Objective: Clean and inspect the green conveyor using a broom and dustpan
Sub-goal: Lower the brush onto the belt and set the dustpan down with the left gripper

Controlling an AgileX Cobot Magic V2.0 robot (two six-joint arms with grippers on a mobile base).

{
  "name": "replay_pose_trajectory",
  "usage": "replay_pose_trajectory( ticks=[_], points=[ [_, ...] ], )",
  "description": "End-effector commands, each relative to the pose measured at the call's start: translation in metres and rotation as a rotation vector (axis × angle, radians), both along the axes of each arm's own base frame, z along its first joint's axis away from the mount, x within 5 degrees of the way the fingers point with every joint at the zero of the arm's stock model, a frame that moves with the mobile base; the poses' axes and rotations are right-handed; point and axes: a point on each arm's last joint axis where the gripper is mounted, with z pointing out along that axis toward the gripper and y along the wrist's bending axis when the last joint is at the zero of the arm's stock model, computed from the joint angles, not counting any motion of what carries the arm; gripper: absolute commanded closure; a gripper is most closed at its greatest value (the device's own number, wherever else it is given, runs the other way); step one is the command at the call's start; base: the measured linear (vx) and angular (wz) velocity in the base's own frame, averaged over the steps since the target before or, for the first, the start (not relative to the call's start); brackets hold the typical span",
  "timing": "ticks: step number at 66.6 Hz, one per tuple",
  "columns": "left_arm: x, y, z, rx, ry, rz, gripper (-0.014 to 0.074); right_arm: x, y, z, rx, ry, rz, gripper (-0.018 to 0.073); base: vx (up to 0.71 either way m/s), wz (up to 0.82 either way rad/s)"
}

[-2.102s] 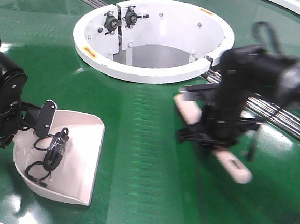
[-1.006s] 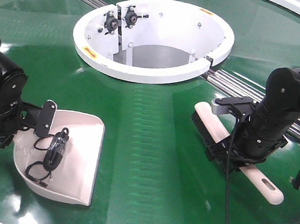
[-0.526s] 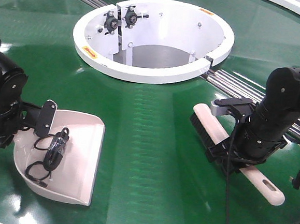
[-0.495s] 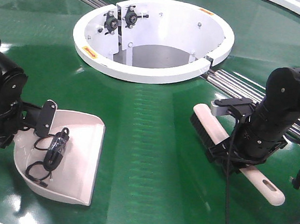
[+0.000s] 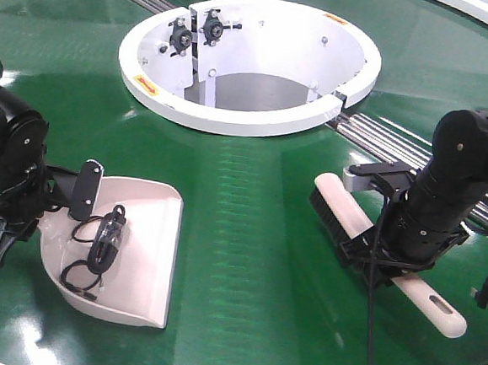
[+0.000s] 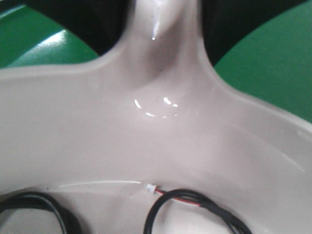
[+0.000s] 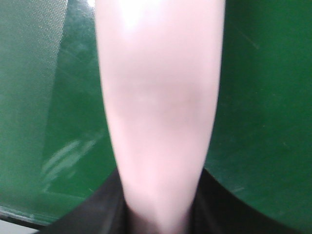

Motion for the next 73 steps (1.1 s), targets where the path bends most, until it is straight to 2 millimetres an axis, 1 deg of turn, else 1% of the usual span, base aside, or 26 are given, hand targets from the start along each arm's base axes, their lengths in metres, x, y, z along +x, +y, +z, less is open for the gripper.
replay_pose_trajectory(
  ticks=[1,13,19,24,36,41,50,55,63,69,73],
  points=[
    [-0.001,0.0,0.021,-0.006,-0.058,0.004,0.0295,-0.001,-0.002,0.019,0.014,-0.067,0.005,0.0561,0.0,0.0],
    [-0.003,-0.001,0.022,-0.022,-0.05,0.016,0.0074,-0.001,-0.003,0.019,0.006,-0.065,-0.015,0.0561,0.0,0.0],
    [-0.004,-0.002,0.022,-0.032,-0.044,0.024,0.0004,-0.001,-0.005,0.019,-0.013,-0.067,-0.033,0.0561,0.0,0.0],
    [-0.005,-0.002,0.025,-0.038,-0.047,0.028,-0.003,0.0,-0.007,0.019,-0.039,-0.072,-0.053,0.0559,0.0,0.0],
    [-0.011,-0.004,0.036,-0.086,-0.063,0.049,-0.0029,0.001,-0.009,0.015,-0.062,-0.055,-0.06,0.0527,0.0,0.0],
    [-0.014,-0.005,0.042,-0.11,-0.078,0.058,-0.002,0.003,-0.009,0.008,-0.07,-0.025,-0.066,0.0503,0.0,0.0],
    [-0.02,-0.007,0.054,-0.158,-0.109,0.071,0.0006,0.007,-0.008,-0.007,-0.085,0.031,-0.076,0.0434,0.0,0.0],
    [-0.024,-0.008,0.061,-0.19,-0.13,0.078,0.0022,0.009,-0.007,-0.013,-0.089,0.045,-0.075,0.0373,0.0,0.0],
    [-0.028,-0.009,0.07,-0.225,-0.153,0.086,0.0043,0.011,-0.006,-0.016,-0.084,0.037,-0.082,0.0245,0.0,0.0],
    [-0.032,-0.01,0.076,-0.249,-0.168,0.091,0.0057,0.012,-0.006,-0.016,-0.081,0.025,-0.082,0.0117,0.0,0.0],
    [-0.035,-0.01,0.08,-0.265,-0.179,0.094,0.0063,0.012,-0.006,-0.015,-0.08,0.022,-0.081,0.0052,0.0,0.0]
  ],
)
